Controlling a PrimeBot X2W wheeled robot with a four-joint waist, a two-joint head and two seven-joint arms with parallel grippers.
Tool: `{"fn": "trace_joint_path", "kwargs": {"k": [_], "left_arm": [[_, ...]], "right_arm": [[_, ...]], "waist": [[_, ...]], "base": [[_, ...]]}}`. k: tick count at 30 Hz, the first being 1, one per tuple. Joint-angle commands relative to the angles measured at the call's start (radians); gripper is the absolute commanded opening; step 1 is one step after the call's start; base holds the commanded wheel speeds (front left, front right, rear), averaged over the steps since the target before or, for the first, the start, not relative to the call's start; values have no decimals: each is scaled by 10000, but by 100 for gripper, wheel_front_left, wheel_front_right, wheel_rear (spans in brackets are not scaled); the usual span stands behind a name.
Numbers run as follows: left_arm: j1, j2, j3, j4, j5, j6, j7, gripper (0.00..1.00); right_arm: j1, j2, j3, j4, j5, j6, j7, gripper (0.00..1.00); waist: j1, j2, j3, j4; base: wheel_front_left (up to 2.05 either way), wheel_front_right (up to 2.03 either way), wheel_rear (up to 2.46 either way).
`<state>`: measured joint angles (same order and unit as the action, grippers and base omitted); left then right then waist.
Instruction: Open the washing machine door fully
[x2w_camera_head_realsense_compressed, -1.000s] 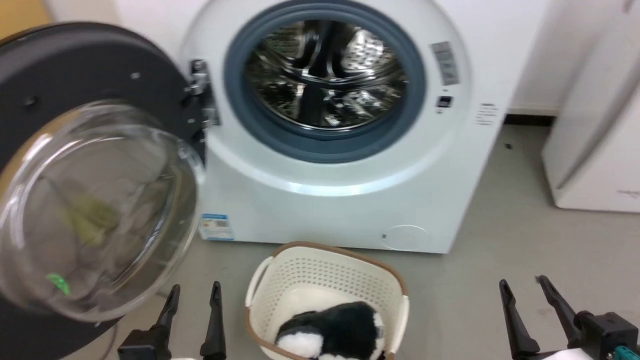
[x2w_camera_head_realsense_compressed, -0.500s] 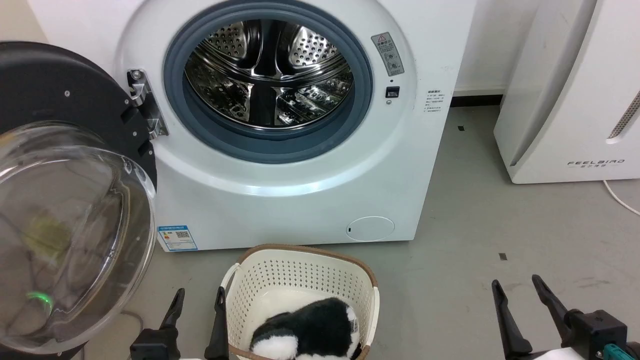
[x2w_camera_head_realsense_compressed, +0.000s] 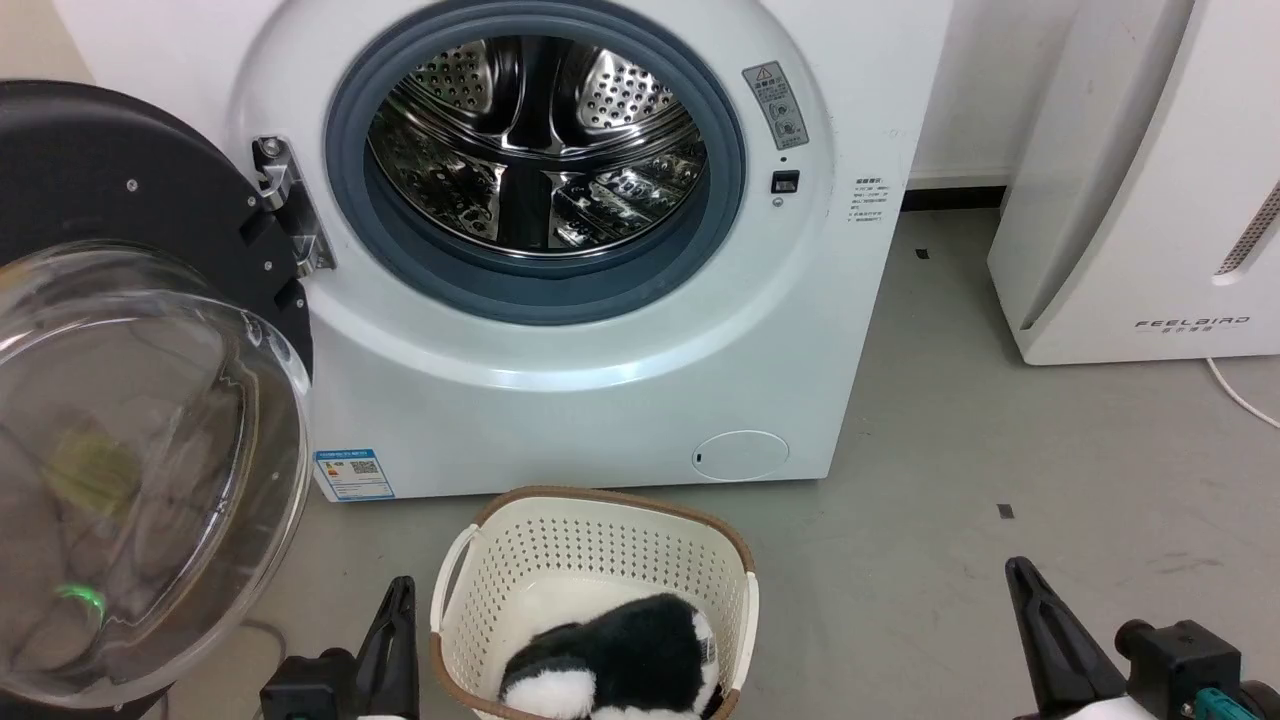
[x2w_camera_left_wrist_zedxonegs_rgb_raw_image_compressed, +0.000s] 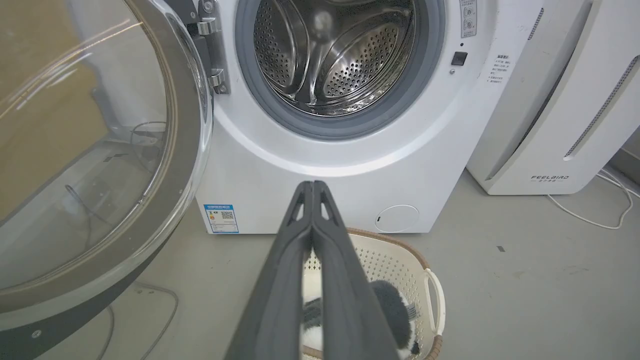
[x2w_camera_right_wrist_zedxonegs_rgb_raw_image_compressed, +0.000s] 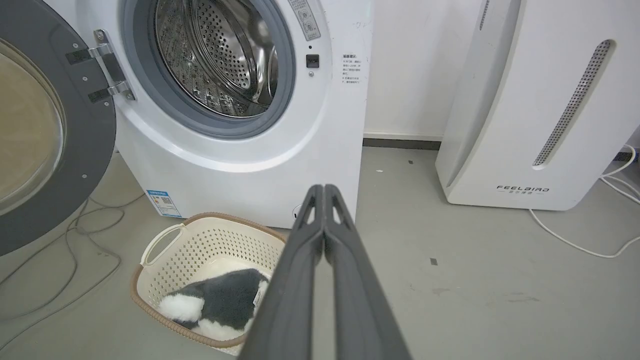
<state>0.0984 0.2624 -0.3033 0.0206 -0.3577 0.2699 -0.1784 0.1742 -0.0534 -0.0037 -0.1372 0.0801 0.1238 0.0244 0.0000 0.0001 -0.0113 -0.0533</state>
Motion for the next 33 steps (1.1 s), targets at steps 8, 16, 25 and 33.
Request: {"fn": "trace_joint_path", "kwargs": {"k": [8, 16, 25, 33], "left_arm": [[-108, -184, 265, -23, 337, -222, 135, 0], [-171, -323, 464, -36, 569, -399, 253, 0], [-242, -479, 687, -51, 831, -600, 386, 0], [-305, -619, 886, -64, 1064, -778, 505, 0]], "right_arm": [[-188, 4, 2, 112, -85, 8, -35, 0], [-299, 6, 5, 202, -136, 12, -50, 0], [-425, 8, 8, 304, -194, 17, -67, 0], [-537, 10, 10, 395, -245, 21, -82, 0]], "waist": [[0, -1, 7, 38], [0, -1, 15, 74], [0, -1, 23, 114], [0, -1, 31, 149]], "base": [[0, 0, 0], [0, 0, 0], [0, 0, 0], [0, 0, 0]]}}
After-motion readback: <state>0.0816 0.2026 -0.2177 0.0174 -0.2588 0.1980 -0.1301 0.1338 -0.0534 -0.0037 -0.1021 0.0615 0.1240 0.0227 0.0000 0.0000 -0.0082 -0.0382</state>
